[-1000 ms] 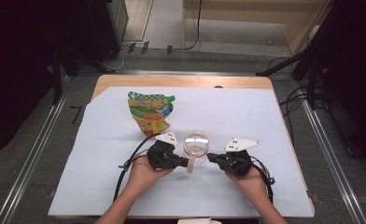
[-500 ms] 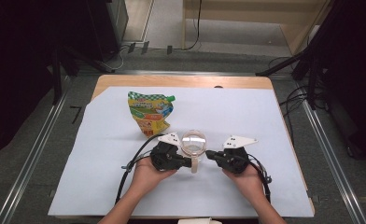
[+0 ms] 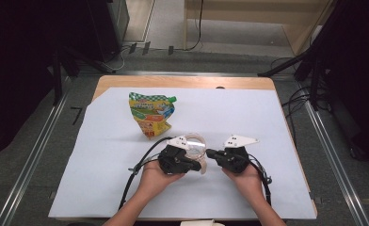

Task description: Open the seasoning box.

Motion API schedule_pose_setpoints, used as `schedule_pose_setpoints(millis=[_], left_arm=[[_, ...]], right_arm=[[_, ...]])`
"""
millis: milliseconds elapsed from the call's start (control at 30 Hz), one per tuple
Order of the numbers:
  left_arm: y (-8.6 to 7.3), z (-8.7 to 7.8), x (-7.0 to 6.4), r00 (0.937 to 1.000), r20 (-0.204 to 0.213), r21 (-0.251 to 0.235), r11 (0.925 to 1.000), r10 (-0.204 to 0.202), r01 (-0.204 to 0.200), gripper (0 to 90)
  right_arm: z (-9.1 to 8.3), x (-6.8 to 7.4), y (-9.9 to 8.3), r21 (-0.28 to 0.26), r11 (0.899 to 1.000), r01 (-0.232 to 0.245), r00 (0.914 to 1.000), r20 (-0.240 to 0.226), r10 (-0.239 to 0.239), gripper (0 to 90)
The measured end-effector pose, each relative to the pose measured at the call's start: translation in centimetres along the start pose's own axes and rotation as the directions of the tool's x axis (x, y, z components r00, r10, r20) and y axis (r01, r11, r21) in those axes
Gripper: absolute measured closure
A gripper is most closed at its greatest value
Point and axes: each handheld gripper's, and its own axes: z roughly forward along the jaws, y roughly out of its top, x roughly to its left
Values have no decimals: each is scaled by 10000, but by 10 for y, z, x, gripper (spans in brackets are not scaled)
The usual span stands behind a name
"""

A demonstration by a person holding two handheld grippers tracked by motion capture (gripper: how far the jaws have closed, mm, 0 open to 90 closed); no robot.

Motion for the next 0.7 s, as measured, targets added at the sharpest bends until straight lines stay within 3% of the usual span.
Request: schedule_pose_setpoints(millis=[133,300,500,700], left_arm=[[0,-4,1,10000,73,136,9999,-59,58,900],[-2,-10,-1,9998,151,287,9995,-124,119,879],[-6,-22,0,9994,217,377,9989,-276,268,832],[-10,-35,5,9994,-68,319,9989,-345,347,793]], right_arm=[[-9,-4,1,-246,9992,-326,9995,25,326,900],[-18,-1,1,-43,9989,-467,9989,-41,466,900],[-29,7,-2,11,9996,-295,9995,-148,295,900],[-37,19,-7,192,9998,-112,9998,-183,116,900]])
